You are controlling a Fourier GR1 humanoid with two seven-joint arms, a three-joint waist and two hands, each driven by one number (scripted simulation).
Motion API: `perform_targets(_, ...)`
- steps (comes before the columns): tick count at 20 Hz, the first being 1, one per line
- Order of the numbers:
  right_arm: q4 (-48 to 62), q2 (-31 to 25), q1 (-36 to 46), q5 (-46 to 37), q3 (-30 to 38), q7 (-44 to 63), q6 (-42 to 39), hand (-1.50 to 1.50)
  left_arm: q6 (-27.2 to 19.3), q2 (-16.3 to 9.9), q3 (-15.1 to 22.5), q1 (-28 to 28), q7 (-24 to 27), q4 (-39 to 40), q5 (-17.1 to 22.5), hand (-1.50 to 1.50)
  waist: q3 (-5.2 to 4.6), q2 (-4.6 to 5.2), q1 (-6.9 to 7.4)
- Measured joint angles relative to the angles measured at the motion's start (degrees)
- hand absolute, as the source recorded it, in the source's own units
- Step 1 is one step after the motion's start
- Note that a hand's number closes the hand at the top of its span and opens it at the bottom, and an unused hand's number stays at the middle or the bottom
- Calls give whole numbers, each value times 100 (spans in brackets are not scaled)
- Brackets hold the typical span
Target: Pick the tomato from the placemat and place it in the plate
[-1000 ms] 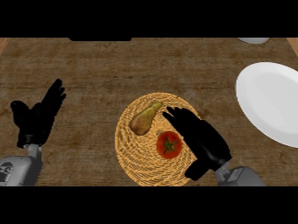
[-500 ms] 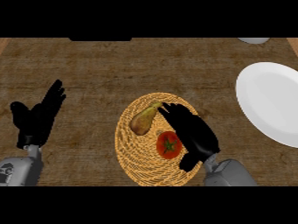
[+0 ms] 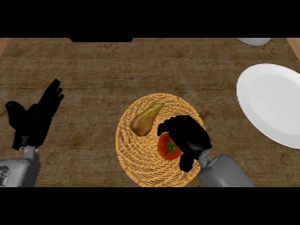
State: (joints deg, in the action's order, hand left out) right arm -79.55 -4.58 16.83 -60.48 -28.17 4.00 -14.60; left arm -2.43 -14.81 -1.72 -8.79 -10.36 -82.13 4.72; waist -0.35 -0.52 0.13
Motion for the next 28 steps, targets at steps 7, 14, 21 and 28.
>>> perform_targets(7,-128,126,-147,-207,-21,-254,39,150,73,73,-101,18,29,9,-78,0,-20,-14,-24)
perform_targets(14,190,325,9,527,718,573,-15,150,42,172,-86,-76,124,151,-158,0,-5,23,-10)
perform_targets(21,-133,362,329,110,1294,1270,823,150,116,129,-156,-59,123,169,-136,0,28,38,-23)
perform_targets(28,-1129,219,381,-839,1619,1948,2036,150,7,217,-129,-68,89,166,-214,0,32,24,-83)
